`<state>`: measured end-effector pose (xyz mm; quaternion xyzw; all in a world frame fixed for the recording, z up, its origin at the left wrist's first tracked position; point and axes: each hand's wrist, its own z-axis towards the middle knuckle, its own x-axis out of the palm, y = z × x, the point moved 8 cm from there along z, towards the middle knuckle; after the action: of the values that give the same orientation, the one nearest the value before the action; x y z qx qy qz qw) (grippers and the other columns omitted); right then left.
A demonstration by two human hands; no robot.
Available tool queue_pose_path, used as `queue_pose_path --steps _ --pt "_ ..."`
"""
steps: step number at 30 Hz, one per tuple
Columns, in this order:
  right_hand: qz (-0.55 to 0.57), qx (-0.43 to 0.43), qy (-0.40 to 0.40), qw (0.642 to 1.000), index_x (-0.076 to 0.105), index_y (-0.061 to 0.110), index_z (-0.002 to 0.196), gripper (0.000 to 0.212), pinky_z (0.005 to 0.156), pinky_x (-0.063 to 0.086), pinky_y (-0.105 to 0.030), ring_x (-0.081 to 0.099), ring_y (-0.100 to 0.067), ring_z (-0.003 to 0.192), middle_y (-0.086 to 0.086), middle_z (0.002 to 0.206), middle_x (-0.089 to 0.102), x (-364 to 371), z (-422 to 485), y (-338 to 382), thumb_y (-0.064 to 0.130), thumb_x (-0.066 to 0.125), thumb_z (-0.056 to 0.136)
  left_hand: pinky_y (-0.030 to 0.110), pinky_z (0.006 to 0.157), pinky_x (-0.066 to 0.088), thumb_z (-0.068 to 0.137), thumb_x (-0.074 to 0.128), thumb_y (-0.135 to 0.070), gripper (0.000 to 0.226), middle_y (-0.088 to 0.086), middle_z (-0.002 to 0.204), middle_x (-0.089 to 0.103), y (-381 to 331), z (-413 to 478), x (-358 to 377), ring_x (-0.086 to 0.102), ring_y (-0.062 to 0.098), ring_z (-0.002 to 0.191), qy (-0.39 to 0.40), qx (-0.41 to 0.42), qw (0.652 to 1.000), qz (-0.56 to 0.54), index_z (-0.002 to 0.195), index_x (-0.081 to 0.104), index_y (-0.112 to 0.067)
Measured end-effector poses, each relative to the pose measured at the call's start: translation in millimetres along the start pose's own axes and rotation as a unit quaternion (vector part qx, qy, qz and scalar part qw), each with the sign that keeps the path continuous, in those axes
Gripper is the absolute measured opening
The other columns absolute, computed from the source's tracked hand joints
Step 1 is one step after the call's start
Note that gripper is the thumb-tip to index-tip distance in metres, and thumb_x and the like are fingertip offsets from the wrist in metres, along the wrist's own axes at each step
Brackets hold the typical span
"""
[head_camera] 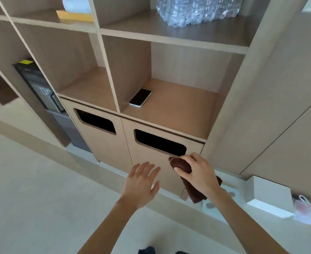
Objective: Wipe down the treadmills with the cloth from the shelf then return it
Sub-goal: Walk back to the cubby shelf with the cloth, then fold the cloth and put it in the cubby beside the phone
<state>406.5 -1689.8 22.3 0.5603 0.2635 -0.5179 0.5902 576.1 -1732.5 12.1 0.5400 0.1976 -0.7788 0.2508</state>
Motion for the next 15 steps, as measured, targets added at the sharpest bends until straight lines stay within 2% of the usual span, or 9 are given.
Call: queue_pose_path --steps 9,15 --pt "-0.023 0.057 0.000 0.998 0.066 0.023 0.109 0.035 0.073 0.050 -0.034 0.060 -0.023 0.085 -0.001 0.092 0.061 22 61 -13 0.047 0.064 0.084 0.045 0.089 0.053 0.070 0.077 -0.029 0.043 0.004 0.107 0.070 50 61 33 0.065 0.024 0.103 -0.005 0.046 0.998 -0.034 0.110 0.070 -0.015" --pt "-0.028 0.055 -0.017 0.998 0.069 0.020 0.104 0.034 0.070 0.049 -0.035 0.062 -0.026 0.080 -0.003 0.088 0.062 38 120 -34 0.042 0.072 0.079 0.041 0.088 0.053 0.069 0.077 -0.029 0.043 0.004 0.105 0.071 64 124 56 0.066 0.022 0.101 -0.015 0.061 0.997 -0.054 0.110 0.070 -0.016"
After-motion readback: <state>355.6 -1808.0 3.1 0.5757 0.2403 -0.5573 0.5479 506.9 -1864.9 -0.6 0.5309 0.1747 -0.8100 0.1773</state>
